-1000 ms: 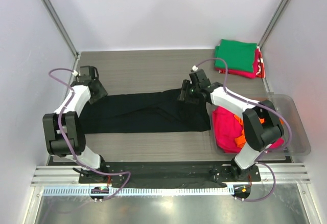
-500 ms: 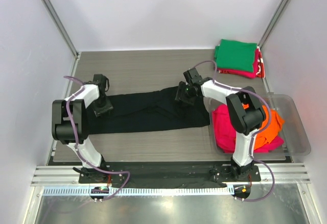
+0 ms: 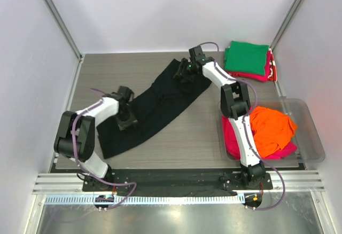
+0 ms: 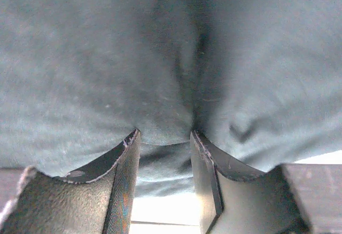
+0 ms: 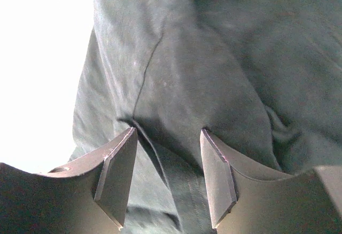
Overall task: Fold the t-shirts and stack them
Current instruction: Fold the tshirt
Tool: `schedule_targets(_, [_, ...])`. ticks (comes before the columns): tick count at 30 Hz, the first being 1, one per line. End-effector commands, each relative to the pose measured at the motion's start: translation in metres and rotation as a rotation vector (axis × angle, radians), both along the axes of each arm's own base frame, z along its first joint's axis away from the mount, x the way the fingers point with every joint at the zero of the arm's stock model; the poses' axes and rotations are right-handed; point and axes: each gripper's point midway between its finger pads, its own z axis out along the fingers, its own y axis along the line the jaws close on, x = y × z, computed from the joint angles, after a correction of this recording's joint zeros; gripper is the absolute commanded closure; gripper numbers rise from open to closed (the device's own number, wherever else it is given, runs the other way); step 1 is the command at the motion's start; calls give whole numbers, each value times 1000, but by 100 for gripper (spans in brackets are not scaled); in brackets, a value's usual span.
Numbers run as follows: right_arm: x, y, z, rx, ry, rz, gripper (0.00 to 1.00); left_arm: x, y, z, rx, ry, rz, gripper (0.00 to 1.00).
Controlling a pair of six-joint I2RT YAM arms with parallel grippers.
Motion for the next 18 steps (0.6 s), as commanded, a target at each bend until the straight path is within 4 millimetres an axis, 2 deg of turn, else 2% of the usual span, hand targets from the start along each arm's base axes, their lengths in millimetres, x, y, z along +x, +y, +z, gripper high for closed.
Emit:
schedule_targets(1, [13,-7,-47,-50,56,1,43,-42,-84,-8,-211,114,-10,56])
schedule_targets(2, [16,-2,-50,-26,60,4,42,-50,-115,-7,-252,99,-75,56])
schedule_targets(4, [29,7,-58,10,41,-4,42,-64,-152,-10,-339,132,-40,56])
schedule_targets(5, [37,14,-54,53,17,-10,41,-73,-183,-5,-404,120,-91,56])
schedule_targets(6, [41,17,-56,71,7,-17,41,-78,-197,-4,-419,122,-102,56])
schedule_targets(7, [44,19,-63,82,4,-22,41,-74,-213,1,-432,108,-112,56])
schedule_targets(8, [52,22,-59,103,-30,-37,41,-83,-224,1,-414,104,-156,56])
schedule_targets(10, [58,23,-66,110,-48,-46,41,-86,-239,7,-397,96,-194,56])
schedule_targets(13, [71,24,-65,125,-95,-68,41,-90,-245,13,-373,91,-217,55])
schedule_targets(18, [91,25,-59,151,-177,-110,40,-97,-248,38,-365,33,-243,55])
